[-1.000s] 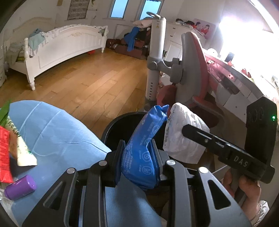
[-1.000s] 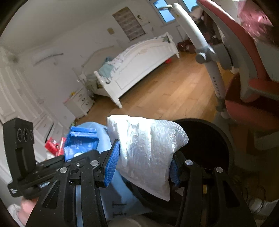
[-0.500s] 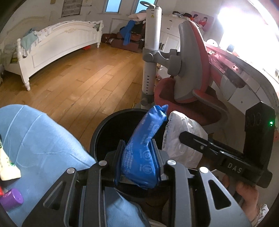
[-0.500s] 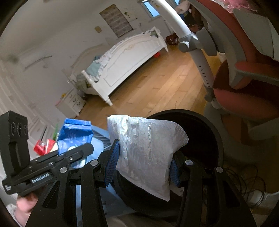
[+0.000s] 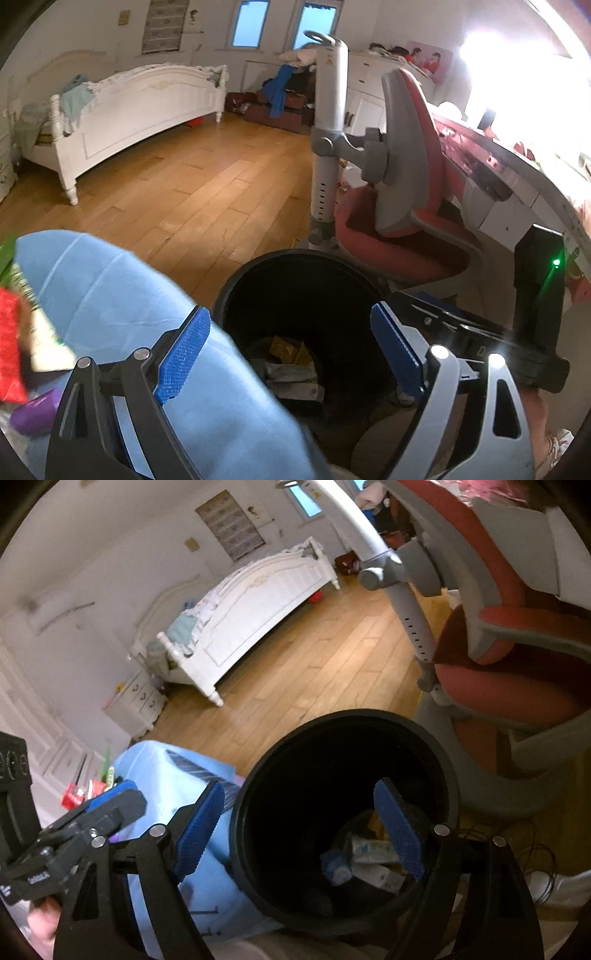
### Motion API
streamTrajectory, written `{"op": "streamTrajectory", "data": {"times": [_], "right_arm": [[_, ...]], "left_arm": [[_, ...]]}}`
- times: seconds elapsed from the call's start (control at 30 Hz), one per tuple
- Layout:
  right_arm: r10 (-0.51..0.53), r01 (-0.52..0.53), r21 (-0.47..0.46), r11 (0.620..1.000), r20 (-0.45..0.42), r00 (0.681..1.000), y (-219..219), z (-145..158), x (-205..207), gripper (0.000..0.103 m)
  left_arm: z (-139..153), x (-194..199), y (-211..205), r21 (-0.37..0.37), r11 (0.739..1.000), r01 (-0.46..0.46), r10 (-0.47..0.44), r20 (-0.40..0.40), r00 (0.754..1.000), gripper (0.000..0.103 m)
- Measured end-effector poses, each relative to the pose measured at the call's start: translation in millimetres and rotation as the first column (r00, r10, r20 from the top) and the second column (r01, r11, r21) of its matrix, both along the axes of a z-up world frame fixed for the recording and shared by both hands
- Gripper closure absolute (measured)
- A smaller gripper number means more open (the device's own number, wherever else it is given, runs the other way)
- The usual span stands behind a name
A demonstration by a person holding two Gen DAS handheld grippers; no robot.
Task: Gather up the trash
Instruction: 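Grasp the white fluffy item with the left tool while the right tool grasps a red drink box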
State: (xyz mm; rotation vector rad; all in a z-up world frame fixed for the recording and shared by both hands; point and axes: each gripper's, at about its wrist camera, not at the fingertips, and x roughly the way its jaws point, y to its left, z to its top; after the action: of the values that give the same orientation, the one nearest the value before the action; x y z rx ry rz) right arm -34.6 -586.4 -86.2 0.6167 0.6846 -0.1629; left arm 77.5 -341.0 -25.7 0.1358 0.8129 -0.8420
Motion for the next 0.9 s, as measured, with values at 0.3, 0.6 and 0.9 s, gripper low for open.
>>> {"op": "streamTrajectory", "data": {"times": [0.3,0.6,0.9], "right_arm": [[0.183,-0.182,-0.051,0.982,0.016,0.983,74,28,35,0.019],[0.447,-0.436,-0.137,0.890,0.064,0.892,189,79,93,0.019],[0.646,-0.623,-0.192,0.758,0.084,0.759,304,117,151,0.019]], "left_arm": [[20,12,112,-0.063,0.969,-0.240,0.243,0.045,0.969,0.009],[16,44,261,-0.070,0.857,-0.511,0.515,0.073,0.854,0.009],[-1,77,301,0.006,0.859,-0.512,0.511,0.076,0.856,0.009]]}}
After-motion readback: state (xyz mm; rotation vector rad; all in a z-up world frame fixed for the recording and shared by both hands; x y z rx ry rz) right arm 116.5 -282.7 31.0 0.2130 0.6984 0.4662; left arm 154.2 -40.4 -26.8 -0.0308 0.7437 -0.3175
